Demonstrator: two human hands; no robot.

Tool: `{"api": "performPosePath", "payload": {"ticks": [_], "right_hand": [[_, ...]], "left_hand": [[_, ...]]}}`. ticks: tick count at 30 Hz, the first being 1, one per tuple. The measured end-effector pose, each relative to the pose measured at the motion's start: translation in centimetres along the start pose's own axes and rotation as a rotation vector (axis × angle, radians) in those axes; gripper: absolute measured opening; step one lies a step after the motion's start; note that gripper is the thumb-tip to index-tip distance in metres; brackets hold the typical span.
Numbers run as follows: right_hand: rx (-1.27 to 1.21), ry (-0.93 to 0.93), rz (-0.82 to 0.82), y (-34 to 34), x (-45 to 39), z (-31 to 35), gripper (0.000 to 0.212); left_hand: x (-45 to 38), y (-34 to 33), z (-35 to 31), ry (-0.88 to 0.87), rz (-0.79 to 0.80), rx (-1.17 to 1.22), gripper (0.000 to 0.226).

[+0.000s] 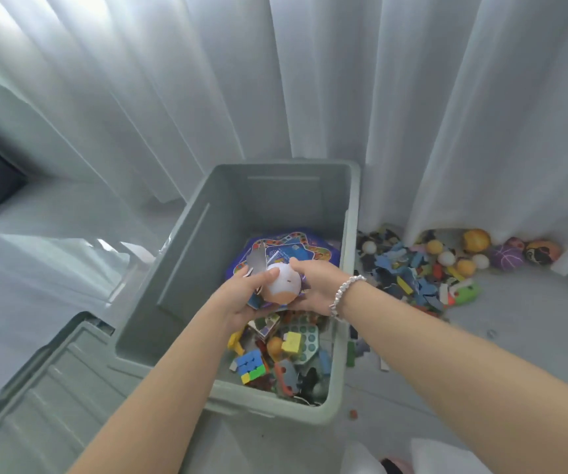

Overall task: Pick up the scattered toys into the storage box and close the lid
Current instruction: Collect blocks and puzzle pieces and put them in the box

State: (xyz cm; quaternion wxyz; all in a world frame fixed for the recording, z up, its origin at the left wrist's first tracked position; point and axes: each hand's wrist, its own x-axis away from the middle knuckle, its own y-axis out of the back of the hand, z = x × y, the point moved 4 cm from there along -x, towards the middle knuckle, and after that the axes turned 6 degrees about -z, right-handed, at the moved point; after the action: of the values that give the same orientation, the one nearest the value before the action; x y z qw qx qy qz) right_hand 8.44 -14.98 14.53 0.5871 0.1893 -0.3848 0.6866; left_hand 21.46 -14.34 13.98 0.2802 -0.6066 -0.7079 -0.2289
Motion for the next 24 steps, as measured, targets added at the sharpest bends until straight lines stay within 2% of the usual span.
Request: {"api": "performPosePath", "payload": {"ticks": [2,4,6,8,12,16,24], "right_hand": [[-0.041,-0.033,-0.048,0.3,-1.0,-0.9,0.03],[0.019,-0.017,-0.122,0.9,-1.9,-1.3,0.03],[0.132,0.007,-0.174,1.0,-2.1,-1.4,0.04],[0.281,0.048,-0.18,0.9,-1.5,-1.3,0.047],[0.405,0.166,-0.176,1.7,0.7,-0.5,0.04],[0.542,0.326,-0.172,3.5,3.4,-0.4,0.033],[0.595,0.379,-0.298,13.7,9.3,-3.0,0.019]], "left_hand": [[-0.8,0.4,1.3,-0.01,-0.028,-0.029,0.06],[-1.2,0.5,2.0,-0.05,-0.073,-0.108,0.051],[-1.4,0.6,2.3,-0.094,-0.134,-0.245,0.042],[-1.3,0.6,2.4,-0.143,-0.188,-0.381,0.044],[0.0,0.1,2.3,-0.268,-0.266,-0.535,0.051],[2.8,-2.0,2.0,-0.353,-0.213,-0.492,0.036],[8.4,-11.6,2.8,-0.595,-0.03,-0.433,0.017]]}}
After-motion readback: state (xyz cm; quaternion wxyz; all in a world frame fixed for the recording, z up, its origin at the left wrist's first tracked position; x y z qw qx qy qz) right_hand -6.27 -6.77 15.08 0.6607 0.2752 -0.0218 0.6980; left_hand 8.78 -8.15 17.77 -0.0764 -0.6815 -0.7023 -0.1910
